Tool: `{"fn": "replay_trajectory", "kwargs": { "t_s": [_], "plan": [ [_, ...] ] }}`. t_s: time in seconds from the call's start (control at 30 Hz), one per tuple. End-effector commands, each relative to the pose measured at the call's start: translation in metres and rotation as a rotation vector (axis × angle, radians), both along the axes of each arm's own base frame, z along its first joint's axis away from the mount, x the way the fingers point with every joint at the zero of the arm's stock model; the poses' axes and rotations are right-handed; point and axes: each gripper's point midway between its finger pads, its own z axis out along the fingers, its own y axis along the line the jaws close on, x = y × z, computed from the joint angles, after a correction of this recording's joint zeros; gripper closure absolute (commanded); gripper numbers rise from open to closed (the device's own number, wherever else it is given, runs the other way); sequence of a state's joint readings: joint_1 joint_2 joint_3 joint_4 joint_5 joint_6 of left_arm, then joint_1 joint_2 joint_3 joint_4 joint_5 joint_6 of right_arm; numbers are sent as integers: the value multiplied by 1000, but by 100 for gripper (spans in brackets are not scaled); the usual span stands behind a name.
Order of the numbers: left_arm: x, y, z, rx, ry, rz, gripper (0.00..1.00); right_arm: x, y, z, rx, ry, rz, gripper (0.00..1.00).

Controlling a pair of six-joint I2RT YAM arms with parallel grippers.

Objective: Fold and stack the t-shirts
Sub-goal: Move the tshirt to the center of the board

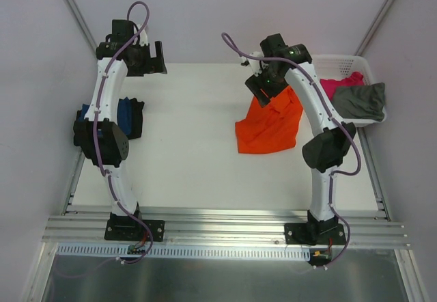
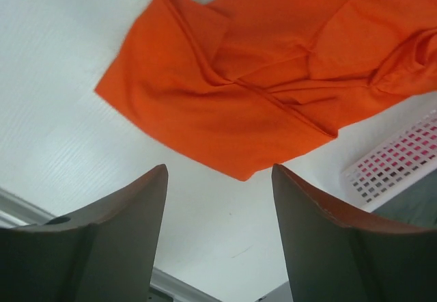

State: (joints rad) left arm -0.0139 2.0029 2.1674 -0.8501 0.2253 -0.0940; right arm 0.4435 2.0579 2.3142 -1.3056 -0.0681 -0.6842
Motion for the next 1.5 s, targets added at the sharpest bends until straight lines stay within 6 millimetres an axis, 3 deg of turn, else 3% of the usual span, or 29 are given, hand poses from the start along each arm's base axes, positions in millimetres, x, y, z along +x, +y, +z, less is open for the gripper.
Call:
{"fn": "replay_trajectory", "kwargs": {
  "t_s": [0.0, 0.1, 0.17, 0.3, 0.53, 0.7, 1.2, 1.23, 1.3, 1.33, 1.37, 1.47],
  "plan": [
    [-6, -1, 27, 18, -65, -2, 1, 2, -25, -5, -97, 19, -73, 34],
    [-11, 0, 27, 26, -63, -6, 1, -11, -35, -52, -168, 168, -95, 34],
    [-14, -1, 26, 27, -55, -8, 1, -13, -48, -71, -209, 224, -139, 34],
    [-15, -3, 17, 15, -30, -11, 1, 13, -70, -97, -298, 221, -169, 37],
    [-17, -2, 18, 17, -33, -16, 1, 44, -101, -120, -354, 203, -268, 36],
    [-18, -4, 16, 10, -26, -20, 1, 66, -118, -121, -358, 145, -325, 34],
    [-22, -7, 11, -6, -7, -31, 1, 91, -147, -180, -381, 201, -384, 33],
    [-22, -6, 12, -4, -10, -28, 1, 90, -148, -182, -382, 208, -386, 35],
    [-24, -6, 13, 2, -11, -28, 1, 89, -153, -181, -376, 216, -391, 50],
    [-24, -6, 13, 4, -13, -28, 1, 89, -154, -176, -374, 208, -394, 64],
    [-25, -7, 13, 5, -11, -28, 1, 89, -155, -171, -375, 198, -403, 95],
    [-24, -9, 13, 0, -11, -30, 1, 88, -154, -141, -361, 144, -415, 99]
  ]
}}
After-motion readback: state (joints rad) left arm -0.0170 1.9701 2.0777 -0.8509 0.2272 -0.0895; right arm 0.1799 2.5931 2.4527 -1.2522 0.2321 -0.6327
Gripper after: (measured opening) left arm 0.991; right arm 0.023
